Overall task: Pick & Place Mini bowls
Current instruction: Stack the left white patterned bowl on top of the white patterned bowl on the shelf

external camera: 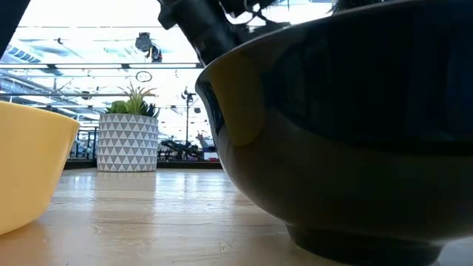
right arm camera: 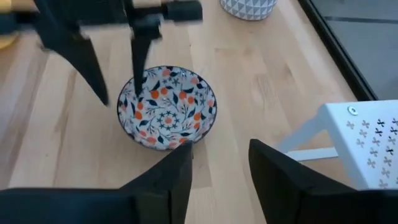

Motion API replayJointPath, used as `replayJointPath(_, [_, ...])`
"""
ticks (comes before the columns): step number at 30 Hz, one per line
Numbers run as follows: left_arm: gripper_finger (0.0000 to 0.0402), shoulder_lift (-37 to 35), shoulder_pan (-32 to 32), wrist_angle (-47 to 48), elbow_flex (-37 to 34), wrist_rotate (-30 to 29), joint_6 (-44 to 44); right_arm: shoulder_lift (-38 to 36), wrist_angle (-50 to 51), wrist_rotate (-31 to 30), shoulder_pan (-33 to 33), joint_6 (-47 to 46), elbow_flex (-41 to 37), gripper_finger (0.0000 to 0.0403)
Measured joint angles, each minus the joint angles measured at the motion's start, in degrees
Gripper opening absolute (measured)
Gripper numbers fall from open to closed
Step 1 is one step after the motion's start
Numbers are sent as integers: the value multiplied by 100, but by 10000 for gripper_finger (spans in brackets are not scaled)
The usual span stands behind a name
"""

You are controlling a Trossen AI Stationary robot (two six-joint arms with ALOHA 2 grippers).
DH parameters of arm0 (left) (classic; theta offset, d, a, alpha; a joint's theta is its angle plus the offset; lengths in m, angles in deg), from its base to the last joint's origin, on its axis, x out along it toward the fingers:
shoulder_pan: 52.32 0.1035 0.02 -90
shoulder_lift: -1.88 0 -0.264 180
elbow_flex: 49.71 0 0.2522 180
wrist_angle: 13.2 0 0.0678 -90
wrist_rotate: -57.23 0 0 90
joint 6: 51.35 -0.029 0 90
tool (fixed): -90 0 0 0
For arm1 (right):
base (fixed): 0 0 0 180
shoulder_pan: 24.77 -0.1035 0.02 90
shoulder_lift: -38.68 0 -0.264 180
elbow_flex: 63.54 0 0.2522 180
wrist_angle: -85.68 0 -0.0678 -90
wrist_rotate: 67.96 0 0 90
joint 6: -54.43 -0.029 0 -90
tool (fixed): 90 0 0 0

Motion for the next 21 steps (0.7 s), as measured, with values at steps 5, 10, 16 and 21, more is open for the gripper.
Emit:
replayJointPath(5, [178,-495,-101,21,0,34,142,125,-60,227,-78,112,-71,152])
replayJointPath(10, [179,-1168,-178,228,0,36,505,397,-1103,451,-475,431,-600,149])
replayJointPath(16, [179,-2039,-297,747,0,37,812,1124,-2044,239,-921,645,-878,149])
replayJointPath(21, [179,-2581,-420,897,0,41,893,1910,-2737,110,-1099,1059,-881,157])
